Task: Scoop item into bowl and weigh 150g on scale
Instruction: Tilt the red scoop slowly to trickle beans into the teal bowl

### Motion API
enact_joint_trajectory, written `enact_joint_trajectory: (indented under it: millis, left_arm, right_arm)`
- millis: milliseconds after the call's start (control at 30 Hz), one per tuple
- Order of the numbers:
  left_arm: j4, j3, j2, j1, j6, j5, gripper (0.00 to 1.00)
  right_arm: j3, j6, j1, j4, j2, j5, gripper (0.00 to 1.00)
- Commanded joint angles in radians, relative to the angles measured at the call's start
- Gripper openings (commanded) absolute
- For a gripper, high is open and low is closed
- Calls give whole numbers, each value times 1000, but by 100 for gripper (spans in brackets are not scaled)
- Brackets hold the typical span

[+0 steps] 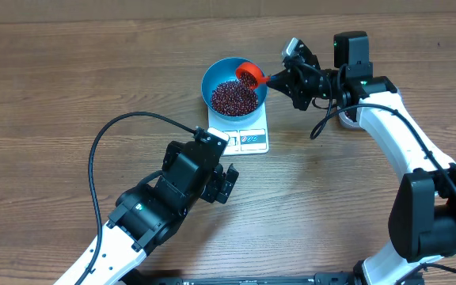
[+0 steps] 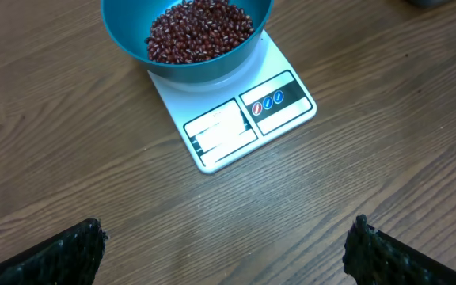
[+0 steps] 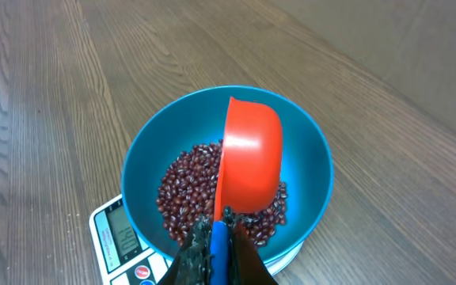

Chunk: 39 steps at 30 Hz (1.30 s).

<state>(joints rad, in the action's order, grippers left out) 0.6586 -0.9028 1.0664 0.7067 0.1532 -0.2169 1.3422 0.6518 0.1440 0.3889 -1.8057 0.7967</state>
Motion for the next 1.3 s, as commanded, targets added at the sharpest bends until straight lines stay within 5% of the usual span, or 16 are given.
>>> enact_joint_trajectory:
  millis: [0, 1267]
  left_arm:
    - [-1, 5, 7, 0, -11, 5, 99]
    - [-1, 5, 7, 0, -11, 5, 100]
  right_arm:
    - [5, 12, 2, 2, -5, 15, 4]
    - [5, 11, 12, -5, -5, 8, 4]
